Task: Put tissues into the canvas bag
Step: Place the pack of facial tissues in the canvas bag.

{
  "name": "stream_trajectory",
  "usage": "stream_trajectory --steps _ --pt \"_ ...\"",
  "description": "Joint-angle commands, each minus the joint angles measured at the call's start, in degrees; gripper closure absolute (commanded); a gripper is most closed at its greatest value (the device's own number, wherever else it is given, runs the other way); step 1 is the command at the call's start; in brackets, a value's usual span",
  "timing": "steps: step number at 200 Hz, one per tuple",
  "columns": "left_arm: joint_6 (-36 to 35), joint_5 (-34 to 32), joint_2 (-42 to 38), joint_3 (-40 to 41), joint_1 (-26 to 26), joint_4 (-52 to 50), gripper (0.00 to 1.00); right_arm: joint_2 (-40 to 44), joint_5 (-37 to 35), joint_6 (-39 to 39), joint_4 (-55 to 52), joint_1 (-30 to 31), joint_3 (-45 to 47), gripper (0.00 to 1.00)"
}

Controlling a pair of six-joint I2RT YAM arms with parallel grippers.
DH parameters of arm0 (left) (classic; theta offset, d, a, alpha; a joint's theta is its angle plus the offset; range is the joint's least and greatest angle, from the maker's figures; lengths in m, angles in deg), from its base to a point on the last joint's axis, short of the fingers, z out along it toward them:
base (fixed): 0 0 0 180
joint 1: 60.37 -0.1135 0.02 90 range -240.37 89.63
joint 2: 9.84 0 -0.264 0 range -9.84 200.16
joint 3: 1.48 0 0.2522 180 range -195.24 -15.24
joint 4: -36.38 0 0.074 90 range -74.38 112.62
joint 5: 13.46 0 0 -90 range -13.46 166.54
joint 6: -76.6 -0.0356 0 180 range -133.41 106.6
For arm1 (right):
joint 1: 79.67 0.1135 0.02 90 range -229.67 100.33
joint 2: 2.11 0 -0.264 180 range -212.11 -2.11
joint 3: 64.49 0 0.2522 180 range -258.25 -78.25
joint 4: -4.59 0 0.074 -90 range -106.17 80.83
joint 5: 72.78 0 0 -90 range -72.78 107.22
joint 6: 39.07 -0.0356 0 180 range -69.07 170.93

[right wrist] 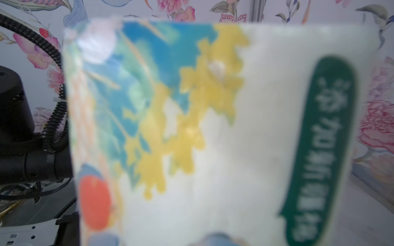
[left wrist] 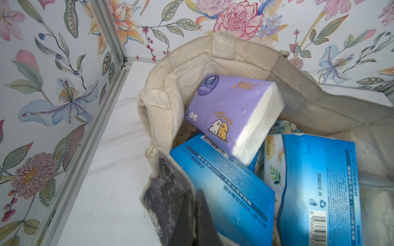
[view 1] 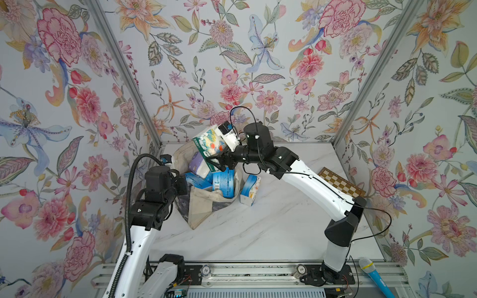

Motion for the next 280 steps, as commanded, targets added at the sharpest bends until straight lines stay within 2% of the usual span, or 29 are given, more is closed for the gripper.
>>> stream_trajectory --steps 1,26,53,69,89,152,190,213,247,280 --pt "0.3 1.0 -1.6 0.7 0.6 2.0 1.0 -4.1 2.2 0.5 -3.2 1.5 -4.0 0.16" --pt "0.5 1.1 -2.0 0.9 0.7 2.3 1.0 -8.7 2.2 -0.5 -7.4 2.3 -7.5 0.16" --pt "0.2 1.0 -1.9 0.6 0.6 2.2 1.0 -11.3 7.2 -3.2 -8.4 2.8 -7.0 0.17" --pt "0.1 0.8 -1.8 0.4 0.6 2.2 1.0 -12.1 7.7 -3.5 -9.6 3.6 -6.8 0.16" --pt "-0.1 0.8 -1.6 0.0 0.7 2.4 1.0 -14.6 8.2 -2.2 -15.4 4.5 -9.5 0.16" --pt "-0.5 0.4 -1.5 -2.0 0.6 2.1 1.0 -21.5 -0.4 5.0 -33.4 5.3 -19.5 0.16" --pt "-0.6 0.2 -1.6 -3.5 0.6 1.3 1.0 -23.7 -7.7 6.5 -38.0 4.6 -21.7 0.14" --pt "-0.4 0.5 -1.8 -4.5 0.6 1.1 1.0 -27.4 -10.4 6.9 -43.9 3.7 -26.5 0.14" --pt "-0.1 0.9 -1.4 -5.4 0.6 1.3 1.0 -29.5 -12.3 7.9 -45.5 4.1 -27.1 0.13" --pt "-0.1 1.5 -1.0 -6.0 0.6 1.3 1.0 -32.4 -19.8 8.2 -48.2 3.9 -29.2 0.12"
